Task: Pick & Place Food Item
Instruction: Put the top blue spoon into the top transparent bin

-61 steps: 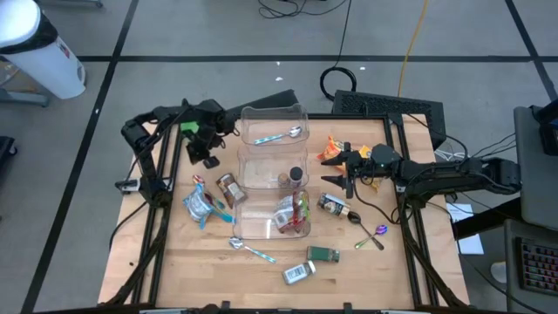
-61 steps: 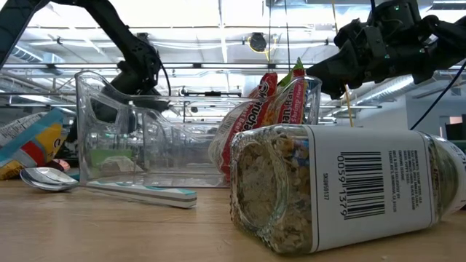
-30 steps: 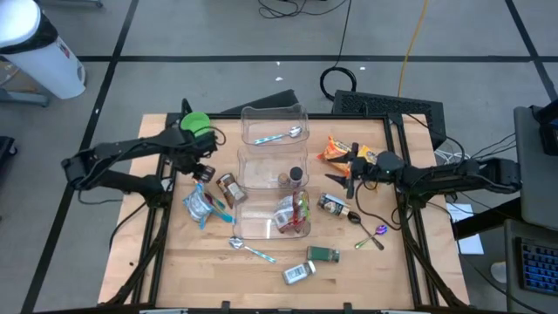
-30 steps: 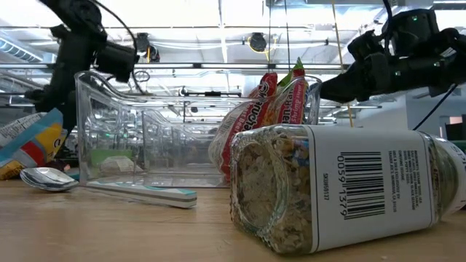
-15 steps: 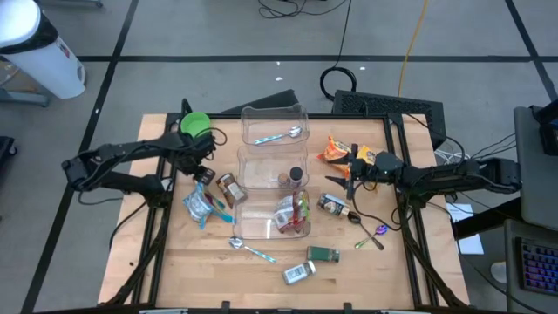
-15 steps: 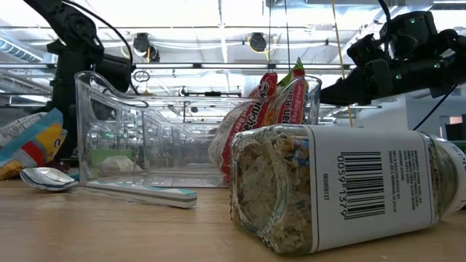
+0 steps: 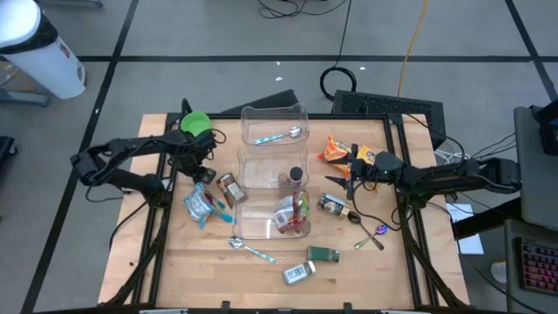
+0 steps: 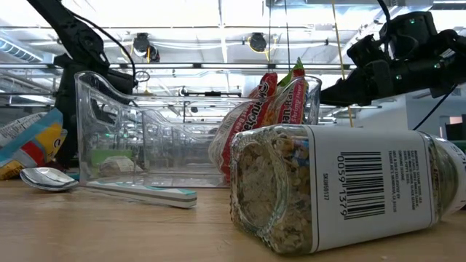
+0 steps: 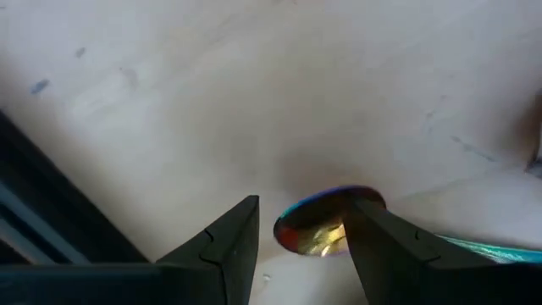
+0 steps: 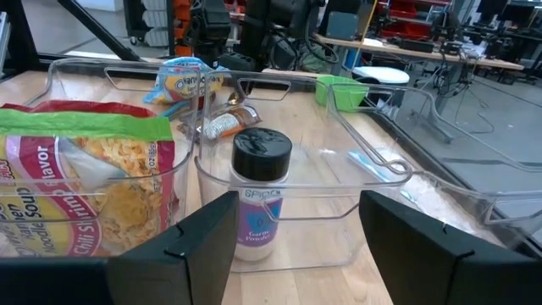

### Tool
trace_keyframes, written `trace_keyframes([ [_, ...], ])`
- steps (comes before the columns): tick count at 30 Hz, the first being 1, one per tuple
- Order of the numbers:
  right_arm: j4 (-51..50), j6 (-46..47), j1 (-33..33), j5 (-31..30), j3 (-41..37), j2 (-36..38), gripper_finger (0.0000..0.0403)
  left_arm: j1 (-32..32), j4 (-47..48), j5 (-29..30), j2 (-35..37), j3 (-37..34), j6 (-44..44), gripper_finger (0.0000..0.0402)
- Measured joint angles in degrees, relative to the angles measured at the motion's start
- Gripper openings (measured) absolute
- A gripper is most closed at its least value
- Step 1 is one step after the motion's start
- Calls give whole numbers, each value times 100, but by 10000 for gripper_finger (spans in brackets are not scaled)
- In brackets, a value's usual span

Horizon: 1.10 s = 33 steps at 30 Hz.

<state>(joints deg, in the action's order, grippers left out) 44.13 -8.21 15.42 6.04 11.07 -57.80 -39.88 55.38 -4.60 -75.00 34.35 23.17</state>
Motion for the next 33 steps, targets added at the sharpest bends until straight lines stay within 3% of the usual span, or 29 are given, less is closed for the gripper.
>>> trace_keyframes([
  [10, -28, 0, 0, 0, 0, 0, 240, 11, -18, -334, -476, 11, -196, 162],
  [19, -28, 0, 0, 0, 0, 0, 240, 184, -19, -499, -588, -1, -249, 12],
  [33, -25, -2, 0, -2, 0, 0, 240, 931, 29, -502, -551, 463, -167, 5],
])
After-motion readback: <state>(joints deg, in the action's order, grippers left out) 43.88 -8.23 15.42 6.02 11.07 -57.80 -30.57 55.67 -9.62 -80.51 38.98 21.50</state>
